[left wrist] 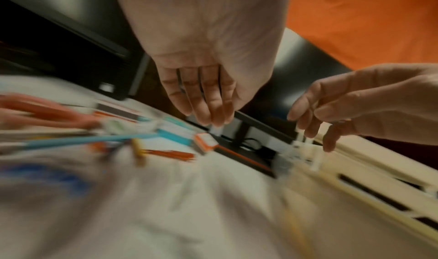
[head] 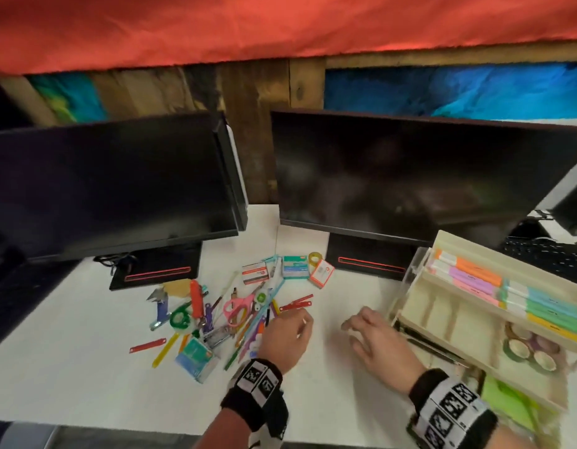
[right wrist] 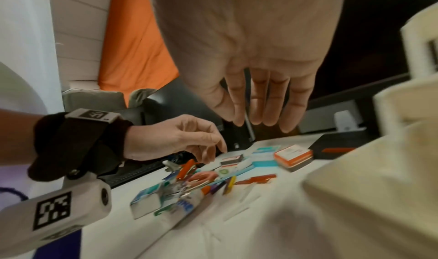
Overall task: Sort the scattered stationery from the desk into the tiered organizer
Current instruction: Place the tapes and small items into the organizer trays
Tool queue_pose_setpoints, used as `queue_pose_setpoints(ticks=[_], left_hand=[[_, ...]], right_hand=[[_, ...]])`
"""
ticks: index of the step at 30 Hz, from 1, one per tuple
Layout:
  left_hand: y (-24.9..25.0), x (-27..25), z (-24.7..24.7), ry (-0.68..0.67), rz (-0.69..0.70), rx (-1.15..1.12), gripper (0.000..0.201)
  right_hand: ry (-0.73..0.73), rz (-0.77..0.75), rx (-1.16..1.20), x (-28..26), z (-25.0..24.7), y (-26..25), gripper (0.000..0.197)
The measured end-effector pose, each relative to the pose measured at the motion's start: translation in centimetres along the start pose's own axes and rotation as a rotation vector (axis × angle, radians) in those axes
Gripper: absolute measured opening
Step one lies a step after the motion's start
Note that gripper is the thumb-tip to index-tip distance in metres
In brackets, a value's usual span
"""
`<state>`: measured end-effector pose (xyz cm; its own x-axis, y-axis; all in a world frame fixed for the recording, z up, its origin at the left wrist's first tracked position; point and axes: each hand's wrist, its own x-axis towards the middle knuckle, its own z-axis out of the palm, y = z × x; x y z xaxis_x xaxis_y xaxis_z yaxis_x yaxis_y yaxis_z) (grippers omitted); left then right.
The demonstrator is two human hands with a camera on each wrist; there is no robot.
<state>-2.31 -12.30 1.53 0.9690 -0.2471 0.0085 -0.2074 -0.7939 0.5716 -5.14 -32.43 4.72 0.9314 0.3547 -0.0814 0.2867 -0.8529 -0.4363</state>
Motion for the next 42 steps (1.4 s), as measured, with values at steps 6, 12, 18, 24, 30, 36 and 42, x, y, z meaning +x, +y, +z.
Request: queue_pose_setpoints(ticks=[6, 12, 18, 24, 30, 36, 42], left_hand=[[-7.6, -3.2, -2.8, -0.045, -0.229, 0.009, 0.024], [-11.8, -5.0, -5.1, 0.007, -0.282, -0.057, 0.016], [-14.3, -6.4, -6.8, 0.074, -0.354, 0.006, 0.019], [-14.9, -7.2, -6.6, 0.037, -0.321, 0.033, 0.02], [-14.1, -6.9, -5.5, -0.02, -0.21, 0.029, 0.021], [-16.3, -5.8, -7.6, 0.207, -0.291, 0.148, 0.015], [-15.0, -4.1, -6.2, -0.156, -0.271, 0.511, 0.039]], right_hand=[[-0.255, 0.092, -0.038, 9.9, 3.7, -2.1, 0.049], [-0.109, 0.236, -0.131, 18.8, 2.7, -0.7, 0.042], [-0.3, 0.285, -0.261, 21.8, 4.1, 1.0, 0.027], [-0.326, 0.315, -0.252, 22.7, 4.8, 1.8, 0.042], [-0.332, 0.364, -0.165, 22.5, 4.4, 1.0, 0.018], [-0.061, 0.423, -0.081, 19.1, 4.1, 0.3, 0.029], [0.18, 0.291, 0.09, 13.8, 5.0, -1.3, 0.029]])
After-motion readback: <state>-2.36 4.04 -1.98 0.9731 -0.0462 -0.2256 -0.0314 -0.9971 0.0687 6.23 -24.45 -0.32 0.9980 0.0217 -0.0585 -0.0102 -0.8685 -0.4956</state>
